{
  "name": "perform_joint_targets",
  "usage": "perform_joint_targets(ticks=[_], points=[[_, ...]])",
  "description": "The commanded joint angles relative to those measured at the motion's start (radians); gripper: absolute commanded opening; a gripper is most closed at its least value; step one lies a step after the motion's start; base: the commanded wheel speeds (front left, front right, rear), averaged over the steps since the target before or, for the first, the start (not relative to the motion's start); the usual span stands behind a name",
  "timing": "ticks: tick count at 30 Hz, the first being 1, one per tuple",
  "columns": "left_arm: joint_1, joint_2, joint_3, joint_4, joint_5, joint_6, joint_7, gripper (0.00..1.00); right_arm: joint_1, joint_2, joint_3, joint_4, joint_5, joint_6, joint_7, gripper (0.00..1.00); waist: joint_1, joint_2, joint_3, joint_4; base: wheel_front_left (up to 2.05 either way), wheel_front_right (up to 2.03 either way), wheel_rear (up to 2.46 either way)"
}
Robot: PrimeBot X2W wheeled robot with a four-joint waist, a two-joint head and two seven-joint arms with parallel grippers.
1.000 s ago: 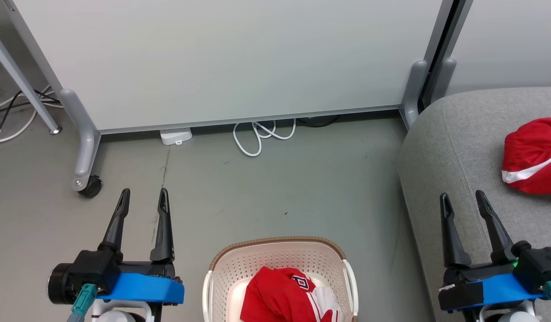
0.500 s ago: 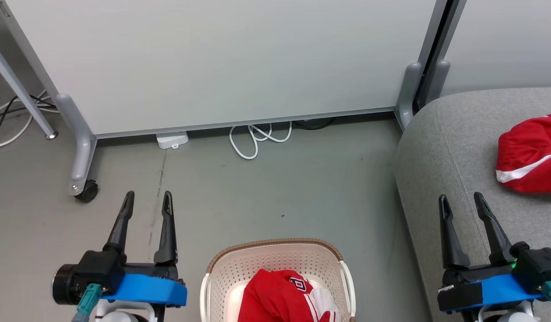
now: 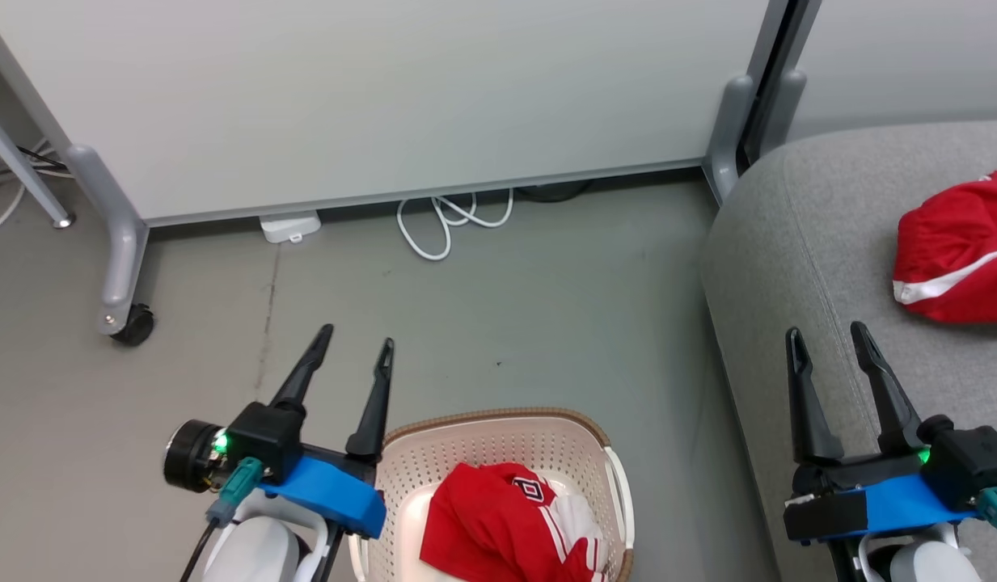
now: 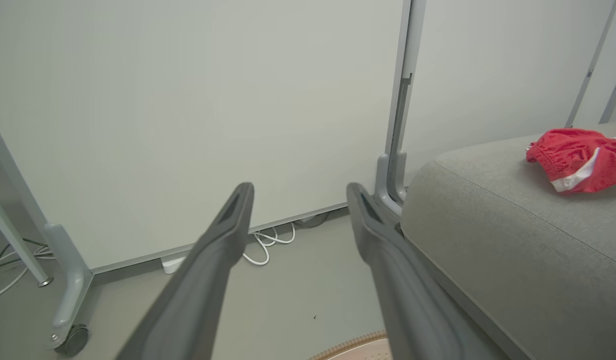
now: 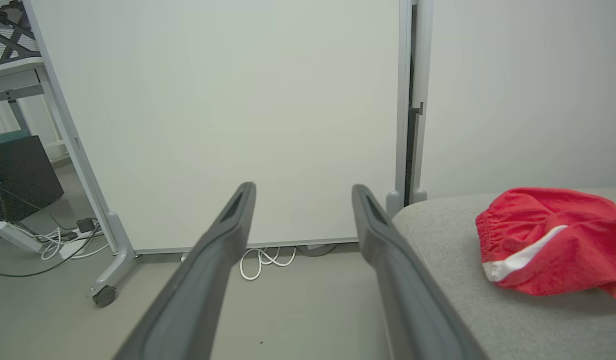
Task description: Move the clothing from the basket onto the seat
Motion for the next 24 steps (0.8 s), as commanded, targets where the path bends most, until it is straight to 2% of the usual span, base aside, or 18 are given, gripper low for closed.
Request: perform_joint_targets(ticks=[1,11,24], points=[[-0.035,0.015,-0.035,0.027,-0.009,-0.001,-0.003,1.0,-0.023,0.001,0.002,-0.007,-0.008,0.0,-0.001,1.0,0.0,0.0,0.025,-0.016,0.0,0.0,0.0],[-0.182,0.062,-0.246,0.188,-0.058,-0.001,-0.003,1.0,-0.099,-0.02,0.018,-0.031,-0.011,0.0,-0.001,1.0,0.0,0.0,0.145,-0.057,0.0,0.0,0.0],[-0.43,0.102,-0.61,0.449,-0.11,-0.001,-0.002,1.0,-0.253,-0.049,0.042,-0.069,-0.011,0.0,-0.001,1.0,0.0,0.0,0.389,-0.089,0.0,0.0,0.0]])
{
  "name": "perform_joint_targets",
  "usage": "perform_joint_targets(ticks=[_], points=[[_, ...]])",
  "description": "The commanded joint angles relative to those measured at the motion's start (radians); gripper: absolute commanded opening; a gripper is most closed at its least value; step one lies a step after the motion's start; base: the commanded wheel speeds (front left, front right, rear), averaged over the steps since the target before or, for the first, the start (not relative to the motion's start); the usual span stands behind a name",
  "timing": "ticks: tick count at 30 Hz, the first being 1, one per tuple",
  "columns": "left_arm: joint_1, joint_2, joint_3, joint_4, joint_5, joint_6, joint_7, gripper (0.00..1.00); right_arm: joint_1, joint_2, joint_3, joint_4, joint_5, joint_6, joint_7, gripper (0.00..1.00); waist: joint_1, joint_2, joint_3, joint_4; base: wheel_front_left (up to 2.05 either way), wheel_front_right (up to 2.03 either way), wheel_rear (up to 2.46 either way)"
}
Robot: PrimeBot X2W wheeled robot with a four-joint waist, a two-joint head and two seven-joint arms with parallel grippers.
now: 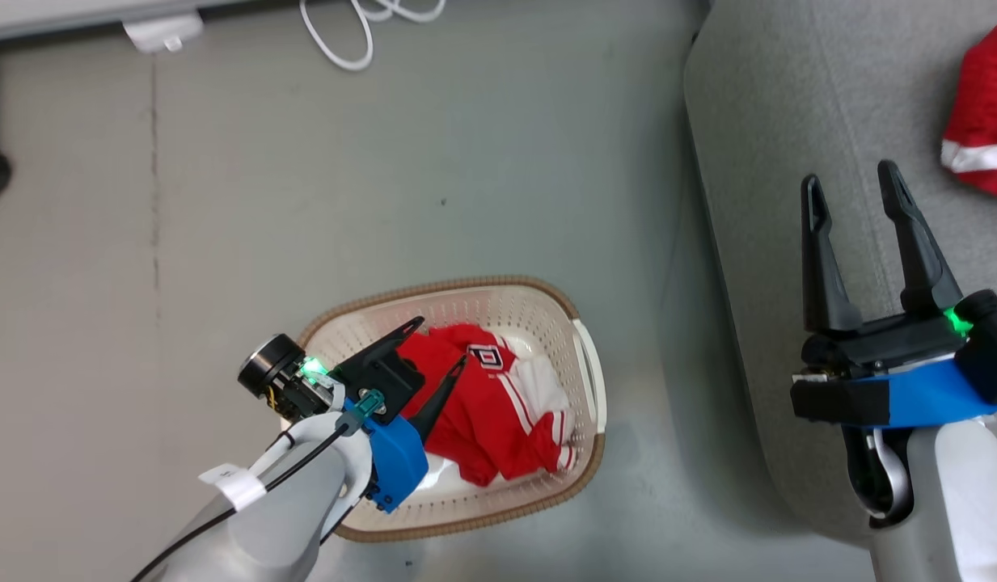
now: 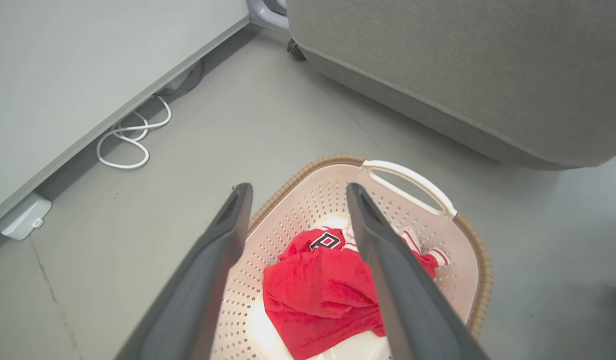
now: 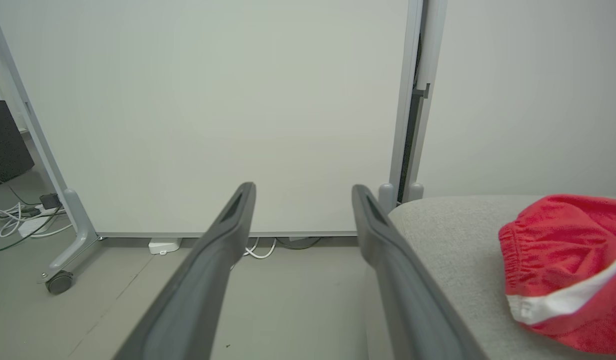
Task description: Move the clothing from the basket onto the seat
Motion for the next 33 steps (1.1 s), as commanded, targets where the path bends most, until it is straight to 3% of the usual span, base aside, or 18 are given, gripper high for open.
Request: perform_joint_targets(ticks=[1,10,13,25,33], points=[[-0.028,0.007,-0.019,0.022,-0.009,-0.001,-0.003,1.0,-0.02,-0.005,0.004,-0.007,-0.004,0.001,-0.001,1.0,-0.0003,0.0,0.06,-0.014,0.0,0.0,0.0],[-0.177,-0.006,-0.307,0.211,-0.079,-0.001,0.018,1.0,-0.098,-0.014,0.026,-0.037,-0.008,0.0,-0.001,1.0,-0.0003,0.0,0.201,-0.053,0.0,0.0,0.0],[-0.219,-0.006,-0.356,0.252,-0.097,-0.001,0.039,1.0,-0.12,-0.011,0.034,-0.048,-0.009,0.001,-0.001,1.0,-0.0003,0.0,0.247,-0.069,0.0,0.0,0.0],[-0.301,0.022,-0.389,0.324,-0.014,-0.001,0.178,1.0,-0.179,0.011,0.039,-0.103,-0.004,0.001,-0.001,1.0,-0.0003,0.0,0.427,-0.133,0.0,0.0,0.0],[-0.369,0.053,-0.389,0.34,0.0,-0.001,0.199,1.0,-0.186,0.024,0.042,-0.142,-0.003,0.001,-0.001,1.0,-0.0003,0.0,0.519,-0.161,0.0,0.0,0.0]])
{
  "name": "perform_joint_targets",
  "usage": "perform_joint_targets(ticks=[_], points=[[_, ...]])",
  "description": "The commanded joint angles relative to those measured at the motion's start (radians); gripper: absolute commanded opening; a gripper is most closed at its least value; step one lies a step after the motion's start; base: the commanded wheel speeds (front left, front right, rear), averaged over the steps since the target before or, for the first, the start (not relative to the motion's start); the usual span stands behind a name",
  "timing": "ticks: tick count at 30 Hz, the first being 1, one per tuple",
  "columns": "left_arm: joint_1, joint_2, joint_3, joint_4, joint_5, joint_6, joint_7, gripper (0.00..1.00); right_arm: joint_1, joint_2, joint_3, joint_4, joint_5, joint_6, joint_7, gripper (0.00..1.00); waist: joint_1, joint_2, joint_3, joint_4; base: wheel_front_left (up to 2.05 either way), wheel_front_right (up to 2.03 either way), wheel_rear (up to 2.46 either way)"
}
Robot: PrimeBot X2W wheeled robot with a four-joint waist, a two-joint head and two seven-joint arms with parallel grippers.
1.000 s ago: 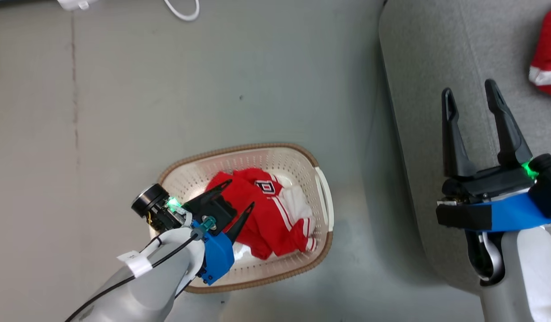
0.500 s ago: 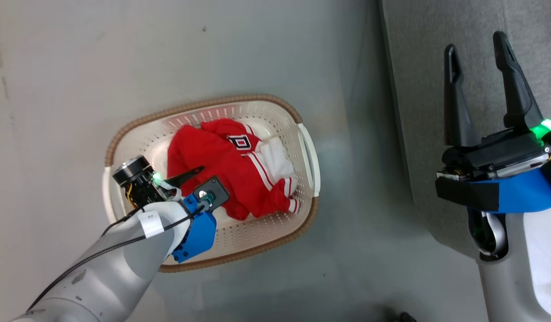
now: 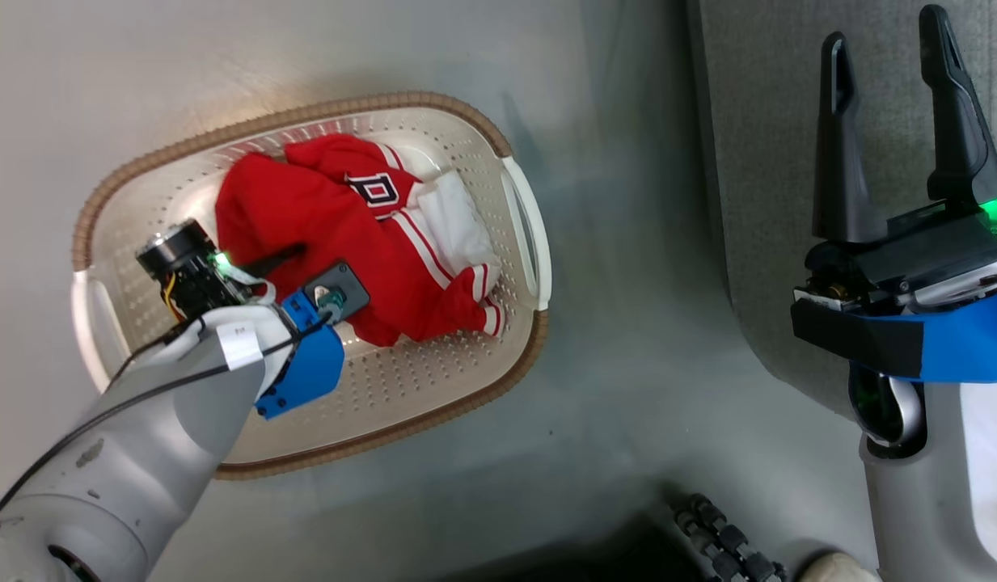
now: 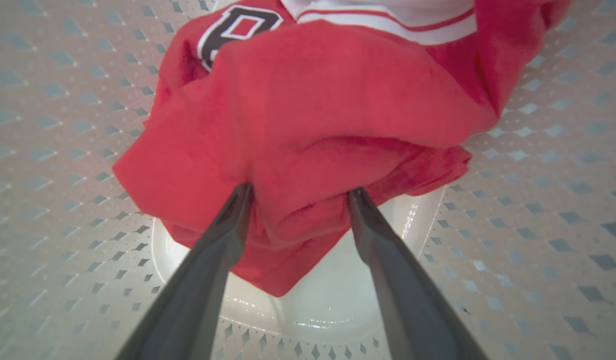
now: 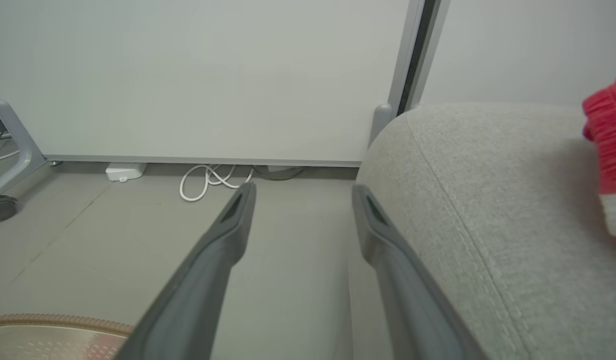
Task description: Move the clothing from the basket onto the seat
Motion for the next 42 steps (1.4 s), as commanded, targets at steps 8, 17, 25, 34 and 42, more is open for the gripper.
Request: perform_joint_targets(ticks=[8,17,25,34,42], points=[[-0.083,0.011,-0.002,0.039,0.027,-0.001,-0.001,1.0,-0.006,0.014,-0.002,-0.033,0.001,0.0,-0.001,1.0,-0.0001,0.0,0.085,-0.036,0.0,0.0,0.0],[-0.102,-0.006,-0.002,0.05,0.025,-0.001,-0.021,0.0,0.018,0.021,-0.014,-0.046,0.0,0.0,-0.001,1.0,-0.0001,0.0,0.112,-0.042,0.0,0.0,0.0],[-0.09,-0.032,-0.002,0.035,0.011,-0.001,-0.058,0.0,0.003,0.02,-0.014,-0.038,-0.006,0.0,-0.001,1.0,-0.0001,0.0,0.08,-0.018,0.0,0.0,0.0],[-0.059,-0.093,-0.002,0.016,-0.045,-0.001,-0.132,0.0,0.019,-0.001,-0.031,-0.014,-0.01,0.0,-0.001,1.0,-0.0001,0.0,-0.012,0.05,0.0,0.0,0.0],[-0.009,-0.134,-0.002,-0.008,-0.124,-0.001,-0.193,0.0,0.046,-0.017,-0.026,0.032,-0.011,0.0,-0.001,1.0,-0.0001,0.0,-0.158,0.107,0.0,0.0,0.0]])
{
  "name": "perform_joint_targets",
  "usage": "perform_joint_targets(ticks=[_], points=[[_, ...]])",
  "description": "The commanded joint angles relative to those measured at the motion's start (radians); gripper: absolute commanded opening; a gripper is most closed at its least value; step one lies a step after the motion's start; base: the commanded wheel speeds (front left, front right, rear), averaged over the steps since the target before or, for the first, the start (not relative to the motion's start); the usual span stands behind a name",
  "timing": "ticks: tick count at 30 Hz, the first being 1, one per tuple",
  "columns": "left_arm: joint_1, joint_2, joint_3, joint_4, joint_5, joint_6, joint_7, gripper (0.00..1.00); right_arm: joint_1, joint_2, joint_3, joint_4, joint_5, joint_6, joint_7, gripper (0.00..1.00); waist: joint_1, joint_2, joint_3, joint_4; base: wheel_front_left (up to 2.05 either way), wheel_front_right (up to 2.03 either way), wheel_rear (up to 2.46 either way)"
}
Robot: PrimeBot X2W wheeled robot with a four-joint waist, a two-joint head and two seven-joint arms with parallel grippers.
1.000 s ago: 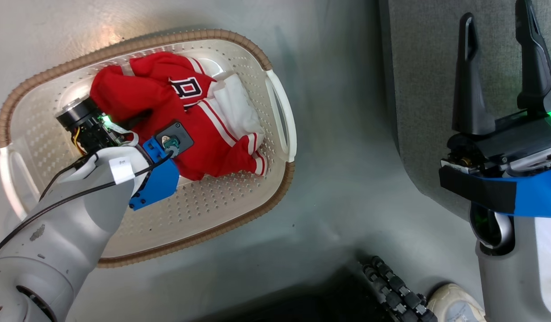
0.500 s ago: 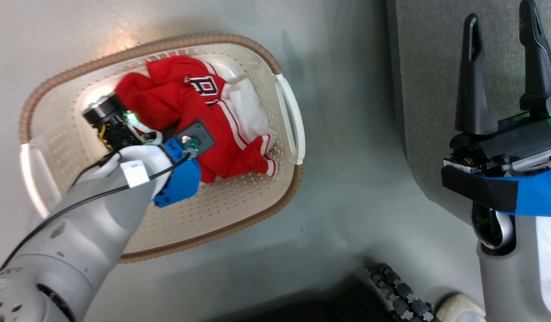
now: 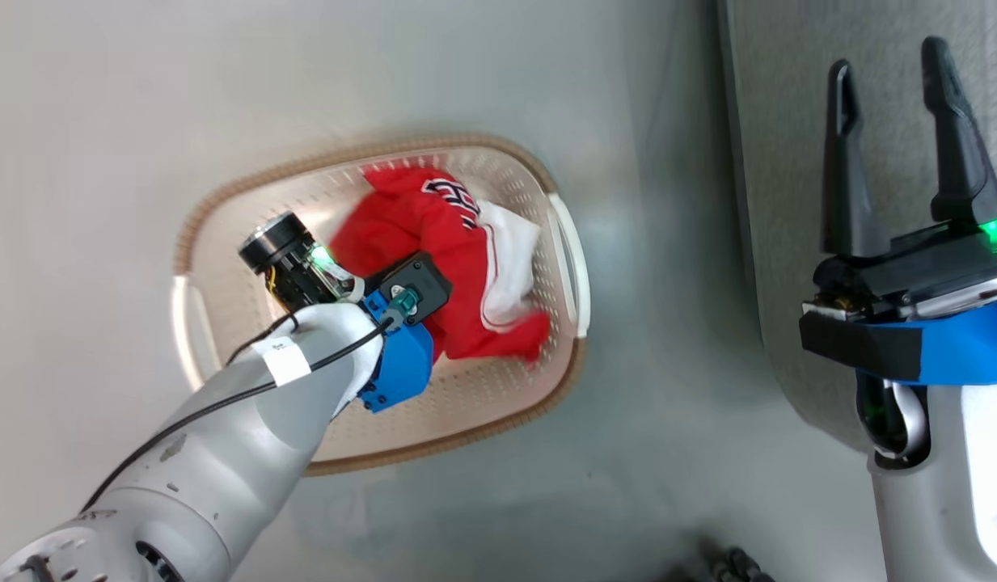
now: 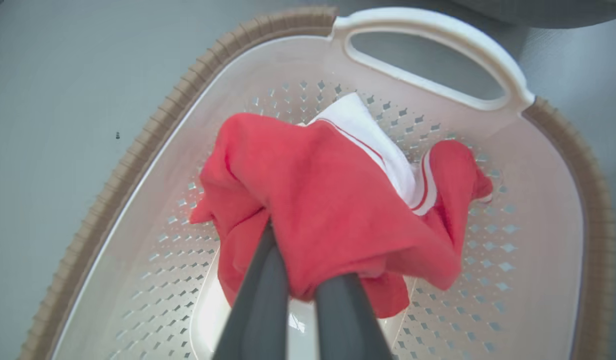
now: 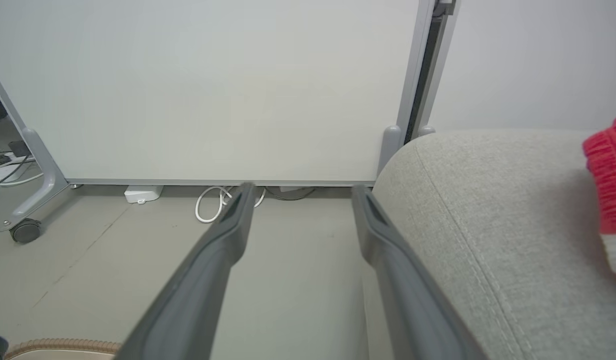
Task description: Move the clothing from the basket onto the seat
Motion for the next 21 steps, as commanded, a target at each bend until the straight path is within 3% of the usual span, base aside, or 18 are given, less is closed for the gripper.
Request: perform_joint_targets(ticks=[1,11,21], points=[[0.007,-0.002,0.001,-0.005,-0.014,-0.001,-0.007,0.0,0.013,-0.007,-0.001,0.004,-0.005,0.0,-0.001,1.0,0.0,0.0,-0.064,0.031,0.0,0.0,0.0],[0.091,0.019,0.044,-0.139,-0.062,-0.001,-0.012,0.0,0.086,-0.012,-0.015,0.056,0.0,0.0,-0.001,1.0,0.0,0.0,-0.264,0.081,0.0,0.0,0.0],[0.19,0.046,0.18,-0.268,-0.074,-0.001,-0.012,0.0,0.162,-0.018,-0.019,0.099,0.01,0.0,-0.001,1.0,0.0,0.0,-0.446,0.112,0.0,0.0,0.0]])
